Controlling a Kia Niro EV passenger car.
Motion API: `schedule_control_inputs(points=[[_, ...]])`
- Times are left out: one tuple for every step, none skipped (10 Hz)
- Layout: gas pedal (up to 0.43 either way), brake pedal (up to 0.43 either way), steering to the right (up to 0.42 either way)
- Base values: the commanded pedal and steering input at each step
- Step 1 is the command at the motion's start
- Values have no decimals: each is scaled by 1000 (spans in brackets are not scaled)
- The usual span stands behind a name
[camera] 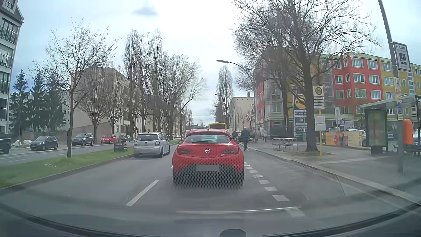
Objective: Follow the waypoints while adhering to traffic rules and regulations
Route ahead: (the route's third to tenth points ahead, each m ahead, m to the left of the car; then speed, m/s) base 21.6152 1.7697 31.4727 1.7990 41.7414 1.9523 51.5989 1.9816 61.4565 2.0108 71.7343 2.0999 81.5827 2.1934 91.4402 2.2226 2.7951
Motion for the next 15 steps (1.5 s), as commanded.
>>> schedule_control_inputs(points=[[0,0,-6],[0,0,-6],[0,0,-6],[0,0,-6],[0,6,-6],[0,6,-6],[0,12,-6],[0,12,-6],[0,18,-5],[0,43,-5],[0,98,-5],[0,116,-5],[0,146,-5],[0,171,-5],[0,201,-5]])
